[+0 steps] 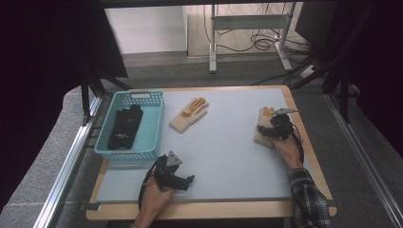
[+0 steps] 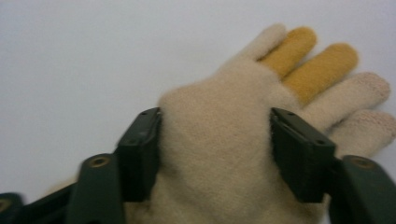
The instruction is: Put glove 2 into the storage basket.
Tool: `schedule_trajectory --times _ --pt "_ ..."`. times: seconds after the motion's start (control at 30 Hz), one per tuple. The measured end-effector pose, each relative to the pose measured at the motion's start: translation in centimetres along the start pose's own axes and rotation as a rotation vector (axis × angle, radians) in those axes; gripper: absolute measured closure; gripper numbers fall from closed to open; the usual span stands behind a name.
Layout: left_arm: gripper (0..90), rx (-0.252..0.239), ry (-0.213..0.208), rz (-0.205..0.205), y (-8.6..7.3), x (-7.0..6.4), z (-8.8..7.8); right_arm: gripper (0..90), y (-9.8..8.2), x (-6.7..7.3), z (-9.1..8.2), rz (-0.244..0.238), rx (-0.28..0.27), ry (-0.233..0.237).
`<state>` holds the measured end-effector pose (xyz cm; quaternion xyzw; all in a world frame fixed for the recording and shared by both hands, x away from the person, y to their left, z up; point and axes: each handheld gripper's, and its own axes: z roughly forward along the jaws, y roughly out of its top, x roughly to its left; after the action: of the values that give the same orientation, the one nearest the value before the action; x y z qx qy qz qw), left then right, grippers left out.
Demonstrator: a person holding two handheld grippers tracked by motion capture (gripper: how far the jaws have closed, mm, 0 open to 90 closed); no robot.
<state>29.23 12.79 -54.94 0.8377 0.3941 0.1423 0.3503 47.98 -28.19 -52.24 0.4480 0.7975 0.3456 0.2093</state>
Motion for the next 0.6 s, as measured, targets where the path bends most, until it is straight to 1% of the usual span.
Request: schedule_trajectory --times 0.13,0.23,0.3,0.43,0.6 --pt "2.1 0.0 0.0 0.0 0.0 0.0 0.0 47.7 0.2 0.4 -0.2 0.007 0.019 -0.011" --pt "2.1 0.0 0.0 0.0 0.0 0.0 0.0 51.4 0.2 0.5 -0.3 0.014 0.023 -0.009" --pt "2.1 0.0 0.0 0.0 0.0 0.0 0.0 52.6 0.2 0.4 -0.4 0.017 0.021 -0.002" --pt "2.1 0.0 0.0 0.0 0.0 0.0 0.0 52.7 0.1 0.3 -0.7 0.039 0.014 0.013" --pt "2.1 0.0 0.0 0.0 0.0 0.0 0.0 52.7 0.3 0.6 -1.6 0.02 -0.003 0.009"
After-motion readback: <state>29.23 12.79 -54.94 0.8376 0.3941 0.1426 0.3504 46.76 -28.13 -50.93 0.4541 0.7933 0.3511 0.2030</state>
